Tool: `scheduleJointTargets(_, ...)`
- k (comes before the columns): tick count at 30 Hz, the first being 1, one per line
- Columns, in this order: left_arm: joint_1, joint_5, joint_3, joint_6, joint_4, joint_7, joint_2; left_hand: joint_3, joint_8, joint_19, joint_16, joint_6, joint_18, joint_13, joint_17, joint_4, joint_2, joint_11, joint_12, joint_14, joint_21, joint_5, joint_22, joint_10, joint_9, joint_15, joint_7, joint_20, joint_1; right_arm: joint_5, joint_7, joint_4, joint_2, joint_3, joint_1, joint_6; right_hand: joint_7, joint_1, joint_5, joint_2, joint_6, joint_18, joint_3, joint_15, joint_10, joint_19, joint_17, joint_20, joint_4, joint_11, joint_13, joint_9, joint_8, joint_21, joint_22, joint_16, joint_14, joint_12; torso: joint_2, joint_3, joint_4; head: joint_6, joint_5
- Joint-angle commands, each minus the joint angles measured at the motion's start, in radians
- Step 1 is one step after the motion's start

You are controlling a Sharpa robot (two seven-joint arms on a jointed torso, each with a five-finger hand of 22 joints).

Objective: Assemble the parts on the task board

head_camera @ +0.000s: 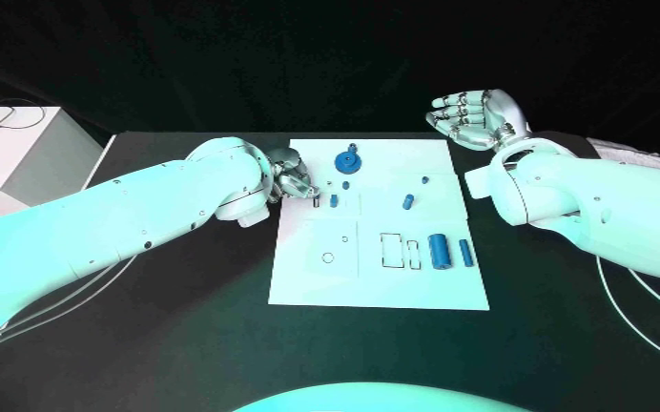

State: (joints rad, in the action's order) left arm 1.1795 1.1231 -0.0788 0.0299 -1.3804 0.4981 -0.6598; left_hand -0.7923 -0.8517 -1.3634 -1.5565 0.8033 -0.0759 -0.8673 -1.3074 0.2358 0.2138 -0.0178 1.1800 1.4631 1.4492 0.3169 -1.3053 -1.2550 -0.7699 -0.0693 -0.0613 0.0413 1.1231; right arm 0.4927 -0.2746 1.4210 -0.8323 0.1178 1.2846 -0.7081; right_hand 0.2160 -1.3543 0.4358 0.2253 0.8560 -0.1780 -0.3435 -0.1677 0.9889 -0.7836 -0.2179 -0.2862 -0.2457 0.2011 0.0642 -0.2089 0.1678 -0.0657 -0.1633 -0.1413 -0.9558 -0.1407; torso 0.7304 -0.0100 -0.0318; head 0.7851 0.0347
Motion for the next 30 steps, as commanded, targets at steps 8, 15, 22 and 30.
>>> scheduleJointTargets(8,-0.003,0.022,0.008,0.056,0.010,0.005,0.012,-0.207,-0.007,-0.006,-0.002,0.006,0.009,0.000,-0.241,-0.204,-0.008,0.000,0.005,0.101,0.005,0.003,0.002,-0.006,-0.001,-0.004,0.003,-0.003,-0.002,-0.001,-0.024,0.006,0.000,0.000,-0.001,-0.008,0.043,-0.005,0.015,-0.012,0.010,-0.005,0.004,0.000,0.013,0.002,0.005,0.000,0.005,-0.001,-0.001,0.003,-0.007,-0.001,0.006,0.007,-0.011,0.009,0.000,0.0007,0.0004,0.006,-0.001)
scheduleJointTargets(15,-0.007,0.036,0.010,0.048,0.019,0.005,0.017,-0.207,-0.007,-0.006,-0.002,0.006,0.009,0.000,-0.241,-0.205,-0.007,0.000,0.005,0.101,0.004,0.002,0.003,-0.006,-0.001,-0.004,0.003,-0.003,-0.002,-0.001,-0.028,0.007,-0.002,0.000,-0.001,-0.017,0.043,-0.006,0.018,-0.012,0.011,-0.005,0.004,0.001,0.014,0.001,0.006,0.000,0.006,-0.002,-0.001,0.003,-0.007,-0.001,0.007,0.007,-0.012,0.009,-0.001,0.0016,-0.0015,0.010,0.003)
scheduleJointTargets(22,-0.008,0.043,0.011,0.042,0.024,0.004,0.021,-0.207,-0.007,-0.005,-0.002,0.006,0.009,0.001,-0.241,-0.205,-0.007,0.000,0.004,0.101,0.004,0.002,0.003,-0.006,-0.001,-0.004,0.003,-0.003,-0.003,-0.001,-0.030,0.008,-0.002,0.000,-0.001,-0.023,0.042,-0.008,0.024,-0.013,0.013,-0.005,0.001,0.001,0.017,0.000,0.008,0.001,0.008,-0.002,-0.001,0.004,-0.008,-0.001,0.010,0.008,-0.015,0.011,0.000,0.0010,-0.0002,0.013,0.003)
scheduleJointTargets(30,-0.009,0.051,0.012,0.044,0.025,0.004,0.022,-0.207,-0.007,-0.005,-0.002,0.006,0.009,0.001,-0.241,-0.205,-0.007,0.000,0.004,0.101,0.004,0.002,0.003,-0.006,-0.001,-0.004,0.003,-0.003,-0.003,-0.001,-0.030,0.009,-0.003,0.000,-0.001,-0.024,0.042,-0.008,0.024,-0.013,0.013,-0.005,0.001,0.001,0.017,0.000,0.008,0.001,0.008,-0.002,-0.001,0.004,-0.008,-0.001,0.010,0.008,-0.015,0.011,-0.001,0.0002,-0.0001,0.016,0.003)
